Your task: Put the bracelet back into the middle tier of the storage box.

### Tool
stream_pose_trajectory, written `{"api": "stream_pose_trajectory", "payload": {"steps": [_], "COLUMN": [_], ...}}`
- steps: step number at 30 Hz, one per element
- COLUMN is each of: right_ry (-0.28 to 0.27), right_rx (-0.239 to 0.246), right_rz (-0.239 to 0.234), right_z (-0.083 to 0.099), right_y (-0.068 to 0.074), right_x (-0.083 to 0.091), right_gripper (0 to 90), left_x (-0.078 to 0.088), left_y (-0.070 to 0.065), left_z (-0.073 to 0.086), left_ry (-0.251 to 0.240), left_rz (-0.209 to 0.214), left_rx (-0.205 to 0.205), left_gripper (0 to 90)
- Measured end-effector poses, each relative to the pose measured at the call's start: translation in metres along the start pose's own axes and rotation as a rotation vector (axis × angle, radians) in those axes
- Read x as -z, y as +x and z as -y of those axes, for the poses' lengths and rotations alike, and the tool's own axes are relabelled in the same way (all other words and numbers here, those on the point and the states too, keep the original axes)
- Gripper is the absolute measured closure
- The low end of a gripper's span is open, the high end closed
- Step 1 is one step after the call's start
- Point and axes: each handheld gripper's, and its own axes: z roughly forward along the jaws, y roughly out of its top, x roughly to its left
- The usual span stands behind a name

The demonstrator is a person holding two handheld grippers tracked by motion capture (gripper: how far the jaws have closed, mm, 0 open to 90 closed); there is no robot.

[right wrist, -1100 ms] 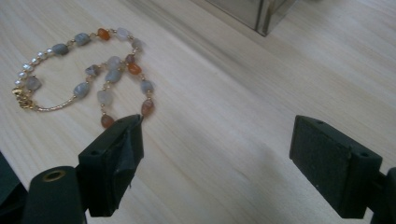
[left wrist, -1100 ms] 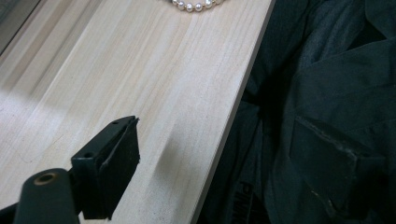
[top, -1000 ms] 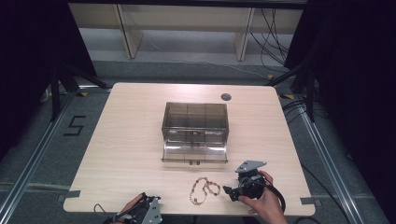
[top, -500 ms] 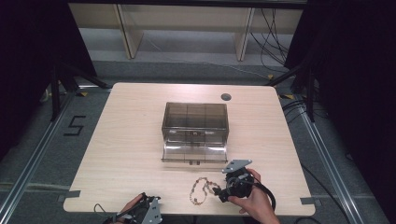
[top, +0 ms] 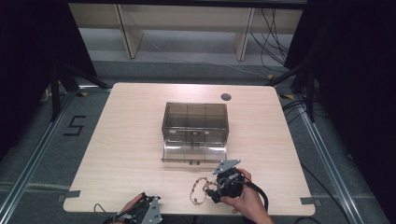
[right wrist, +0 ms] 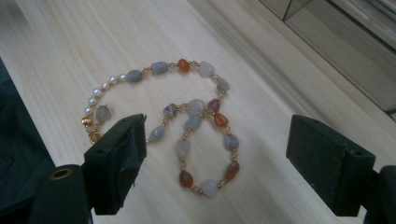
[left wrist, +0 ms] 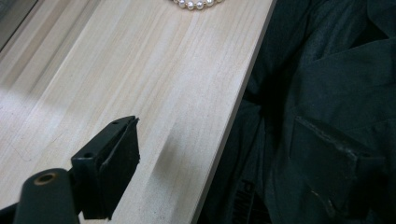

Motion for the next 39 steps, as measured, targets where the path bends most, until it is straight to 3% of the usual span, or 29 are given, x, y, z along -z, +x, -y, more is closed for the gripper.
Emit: {"api": "stream_pose_trajectory", "payload": {"steps": [2,6,9,10,12,14,16,18,20,25,30,31,32,33,39], "right_ry": [0.004,0.014,0.025,0.033,0.033,0.043,0.044,0.053,0.063,0.076,0.078,0.080,0.084,0.082,0.088], "right_rx": [0.016,0.032,0.040,0.037,0.046,0.052,0.046,0.053,0.058,0.062,0.082,0.089,0.090,0.098,0.111], "right_rz": [-0.002,-0.001,-0.009,-0.007,-0.014,-0.017,-0.015,-0.023,-0.011,-0.011,-0.003,0.000,-0.018,-0.019,-0.025], "right_z": [-0.002,-0.006,-0.007,-0.008,-0.009,-0.011,-0.012,-0.013,-0.014,-0.014,-0.013,-0.014,-0.014,-0.014,-0.013], "right_y": [0.000,0.003,0.004,0.005,0.005,0.005,0.005,0.006,0.007,0.007,0.007,0.008,0.008,0.007,0.005], "right_x": [-0.002,-0.008,-0.011,-0.013,-0.014,-0.016,-0.017,-0.019,-0.019,-0.022,-0.020,-0.020,-0.020,-0.021,-0.018], "right_gripper": [21.9,23.4,24.7,25.6,26.1,29.9,31.1,34.0,35.7,40.7,51.8,54.1,58.8,61.3,76.2], "left_x": [0.002,0.001,0.002,0.000,0.000,0.001,0.000,0.001,0.000,0.001,0.001,0.001,0.000,0.001,0.001], "left_y": [0.000,-0.001,0.000,0.001,0.001,0.000,0.001,0.000,0.001,0.000,-0.001,0.000,0.000,-0.002,-0.001], "left_z": [0.000,0.000,0.000,0.000,0.000,0.000,0.000,0.000,0.000,0.000,0.000,0.000,0.000,0.000,0.000], "left_ry": [0.005,-0.013,0.005,-0.001,-0.001,0.003,-0.002,0.003,0.000,0.003,-0.009,0.005,-0.001,-0.010,-0.015], "left_rz": [-0.016,-0.004,-0.016,0.005,0.004,-0.017,0.005,-0.013,0.003,-0.012,-0.002,-0.014,0.005,0.002,0.006], "left_rx": [-0.004,0.013,-0.003,-0.003,-0.002,0.001,-0.001,0.001,-0.001,-0.002,0.012,-0.003,0.000,0.015,0.013], "left_gripper": [15.9,15.9,15.9,15.9,15.9,15.9,15.9,15.9,15.9,15.9,16.0,16.0,16.0,16.0,16.1]}}
